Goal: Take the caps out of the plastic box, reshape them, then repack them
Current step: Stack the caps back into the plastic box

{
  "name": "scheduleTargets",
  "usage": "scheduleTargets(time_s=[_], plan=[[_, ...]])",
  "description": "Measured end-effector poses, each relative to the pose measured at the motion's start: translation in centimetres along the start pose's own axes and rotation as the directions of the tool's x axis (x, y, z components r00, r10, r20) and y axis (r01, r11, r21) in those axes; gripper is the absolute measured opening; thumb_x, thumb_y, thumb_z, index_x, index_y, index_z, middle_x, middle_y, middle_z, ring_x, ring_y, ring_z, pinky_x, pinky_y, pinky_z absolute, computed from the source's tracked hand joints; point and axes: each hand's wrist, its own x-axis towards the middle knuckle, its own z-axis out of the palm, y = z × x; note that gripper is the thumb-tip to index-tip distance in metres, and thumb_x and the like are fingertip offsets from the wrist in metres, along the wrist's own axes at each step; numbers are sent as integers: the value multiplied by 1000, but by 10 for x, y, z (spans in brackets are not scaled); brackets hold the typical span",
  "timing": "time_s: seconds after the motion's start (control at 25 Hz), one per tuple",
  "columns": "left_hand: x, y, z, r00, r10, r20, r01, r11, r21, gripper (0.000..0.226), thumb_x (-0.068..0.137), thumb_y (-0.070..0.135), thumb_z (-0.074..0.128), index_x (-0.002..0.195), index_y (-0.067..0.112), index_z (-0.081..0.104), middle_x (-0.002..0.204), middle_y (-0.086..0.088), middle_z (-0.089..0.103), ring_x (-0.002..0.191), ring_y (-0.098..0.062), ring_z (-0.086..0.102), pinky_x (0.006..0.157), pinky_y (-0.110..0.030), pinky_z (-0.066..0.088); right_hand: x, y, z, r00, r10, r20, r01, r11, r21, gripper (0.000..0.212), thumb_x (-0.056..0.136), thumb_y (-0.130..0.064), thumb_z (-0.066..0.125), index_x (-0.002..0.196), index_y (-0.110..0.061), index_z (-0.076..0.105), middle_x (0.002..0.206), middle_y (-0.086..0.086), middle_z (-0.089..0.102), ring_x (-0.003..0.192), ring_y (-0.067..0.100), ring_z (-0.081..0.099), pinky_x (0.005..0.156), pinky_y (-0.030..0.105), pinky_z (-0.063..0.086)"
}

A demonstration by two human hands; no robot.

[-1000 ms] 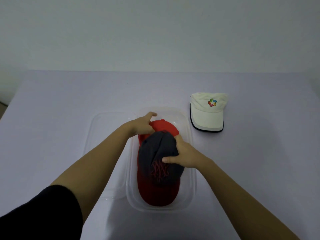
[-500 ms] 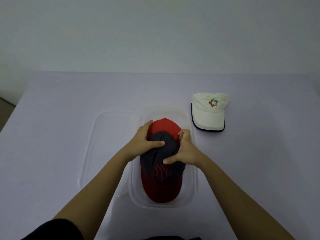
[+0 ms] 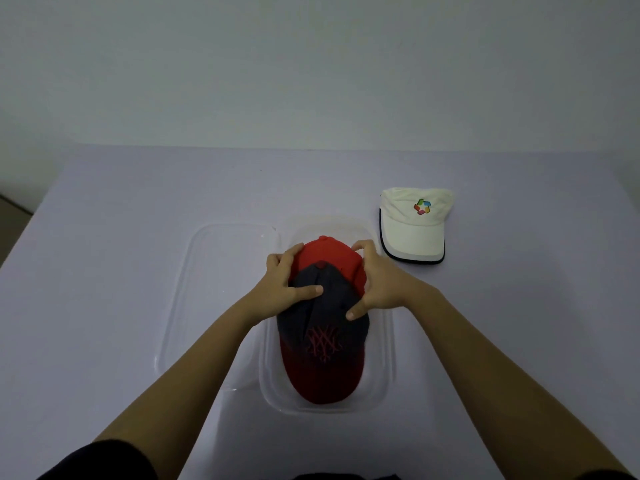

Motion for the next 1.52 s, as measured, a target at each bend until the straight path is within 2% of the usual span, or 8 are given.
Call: scheduleTargets(time_s=[0.08,0.4,0.68,0.8,0.92,1.12,1.36,1.52], plan=[[-1,-1,2,1000,12,-10,-12,1000,7,89,80,37,69,146,34,9,137,-1,18,117,-17,34,103,-33,39,-3,-3,-6,1000,4,-26,-7,994,-111,118,45,-32,92,132,-33,12,117,12,47,111,26,45,92,42,47],[3,-7,4,998,63,-15,-63,998,8,84,83,37,66,147,32,11,129,1,22,117,-16,37,101,-27,39,2,0,-9,986,97,134,-110,990,93,131,60,-11,86,142,-32,-15,146,21,33,128,34,43,97,35,41],[5,-11,6,997,34,-69,-29,998,64,84,82,41,65,148,27,14,130,0,21,119,-19,37,106,-33,40,1,6,-5,996,43,75,-44,999,8,109,63,-14,84,134,-23,2,79,9,51,75,19,55,71,31,51],[8,-11,7,998,42,-37,-36,990,136,85,84,45,61,149,27,8,148,-4,10,135,-26,30,111,-38,35,-3,2,-4,999,-3,52,3,1000,-14,115,62,-16,85,142,-27,3,110,12,54,93,25,58,83,38,52],[5,-12,12,992,99,-81,-75,964,256,84,87,49,53,150,24,3,158,-5,-7,146,-26,9,118,-41,22,-14,-1,2,995,-101,-13,96,969,-228,110,69,-23,79,149,-20,4,157,8,7,136,27,31,104,38,40],[-1,-9,21,982,181,-57,-149,920,364,71,96,46,31,149,17,-5,158,-1,-15,145,-13,-14,114,-25,-4,-33,4,19,978,-205,38,207,935,-287,94,84,-33,64,150,-17,-2,159,-1,-10,146,17,2,118,34,16],[28,48,-14,918,210,-336,-194,978,81,58,100,40,22,150,15,6,159,1,4,146,-9,4,111,-17,2,-35,38,-15,878,-92,-470,156,983,99,77,88,-27,62,148,-13,16,155,-3,15,143,10,12,116,30,14],[80,88,-10,947,233,-222,-197,965,175,61,98,39,36,149,13,13,158,-2,17,144,-15,19,112,-23,13,-14,76,-44,727,146,-671,48,964,262,68,87,-26,62,142,-4,29,148,16,33,137,27,31,113,38,26]])
